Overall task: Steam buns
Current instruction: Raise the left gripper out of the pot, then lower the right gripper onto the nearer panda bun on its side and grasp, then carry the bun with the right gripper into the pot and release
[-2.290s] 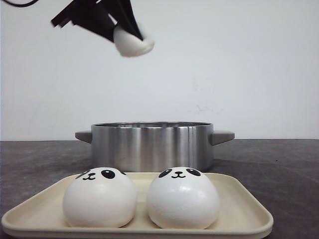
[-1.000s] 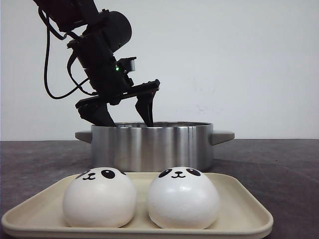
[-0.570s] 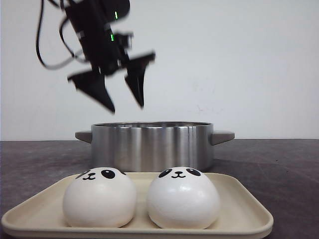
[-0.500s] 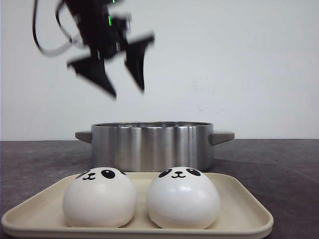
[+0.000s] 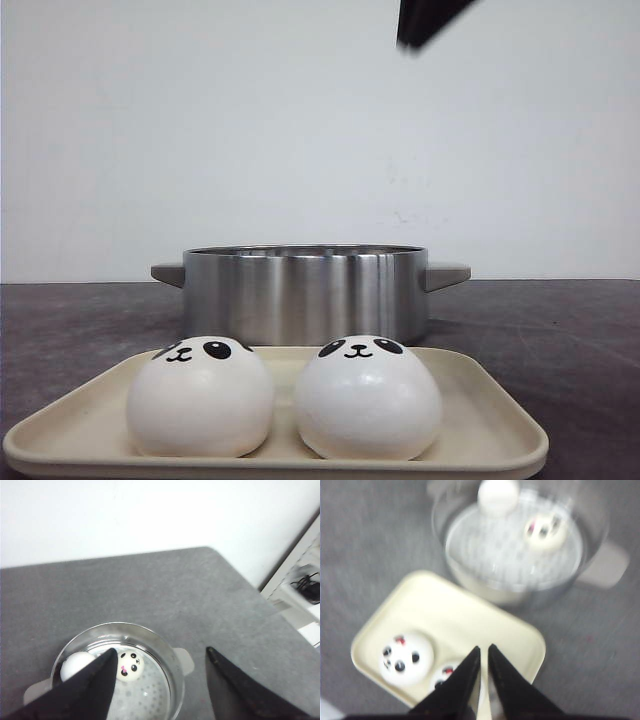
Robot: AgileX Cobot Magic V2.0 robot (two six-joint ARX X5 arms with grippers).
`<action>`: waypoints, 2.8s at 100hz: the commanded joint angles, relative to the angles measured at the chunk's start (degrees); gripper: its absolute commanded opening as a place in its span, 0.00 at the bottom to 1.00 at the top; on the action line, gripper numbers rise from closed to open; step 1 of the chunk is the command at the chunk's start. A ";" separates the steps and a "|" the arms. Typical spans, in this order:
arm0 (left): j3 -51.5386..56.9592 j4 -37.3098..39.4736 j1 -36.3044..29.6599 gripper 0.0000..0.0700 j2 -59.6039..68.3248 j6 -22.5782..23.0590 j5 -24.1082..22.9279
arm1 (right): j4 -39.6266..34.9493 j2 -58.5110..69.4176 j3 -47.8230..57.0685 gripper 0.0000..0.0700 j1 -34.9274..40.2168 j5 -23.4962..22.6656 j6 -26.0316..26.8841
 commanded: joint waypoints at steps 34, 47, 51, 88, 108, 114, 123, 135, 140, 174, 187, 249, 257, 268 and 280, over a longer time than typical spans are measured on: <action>1.11 -18.69 -0.50 0.44 -11.67 3.39 0.00 | 0.22 12.44 0.74 0.77 0.55 -9.42 6.12; 1.11 -19.85 -0.50 0.44 -14.75 3.37 -0.02 | 0.11 15.85 0.74 0.79 0.55 -10.62 6.58; 1.11 -19.85 -0.50 0.44 -15.67 3.34 -0.04 | 0.07 17.14 0.74 0.79 0.52 -10.62 6.58; 1.11 -22.84 -0.50 0.44 -18.80 3.39 -0.85 | -0.04 27.47 0.74 0.78 -0.57 -12.17 7.06; 1.11 -22.62 -0.50 0.44 -18.78 3.37 -0.83 | 0.94 30.99 0.74 0.77 -0.61 -14.08 7.39; 1.11 -22.64 -0.50 0.44 -18.78 3.37 -0.83 | 1.49 31.52 0.74 0.74 -0.66 -14.53 7.54; 1.11 -22.67 -0.50 0.44 -18.82 3.37 -0.83 | 2.01 31.89 0.74 0.65 -0.83 -15.50 7.65; 1.11 -22.64 -0.50 0.44 -18.84 3.37 -0.83 | 1.97 31.98 0.74 0.53 -0.94 -16.09 7.69; 1.11 -22.62 -0.50 0.44 -18.82 3.37 -0.83 | 1.97 31.98 0.74 0.37 -0.94 -16.61 7.82; 1.11 -22.45 -0.50 0.44 -18.82 3.39 -0.83 | 0.59 27.58 2.89 0.01 -0.94 -14.78 6.95; 1.11 -22.18 -0.50 0.44 -18.82 3.41 -0.83 | -0.85 21.64 8.00 0.01 -0.96 -10.60 5.64; 1.09 -16.61 -0.50 0.44 -16.63 3.87 -0.81 | 1.90 25.49 22.99 0.01 -16.15 -10.62 -6.82; 1.09 -16.61 -0.50 0.44 -16.26 3.87 -0.81 | 3.52 28.15 22.99 0.01 -18.21 -12.72 -7.45; 1.09 -16.63 -0.50 0.44 -16.00 3.87 -0.81 | 5.27 32.22 22.99 0.01 -19.78 -14.64 -8.11; 1.09 -16.61 -0.50 0.44 -16.02 3.87 -0.81 | 6.84 36.02 22.99 0.01 -20.59 -15.06 -9.99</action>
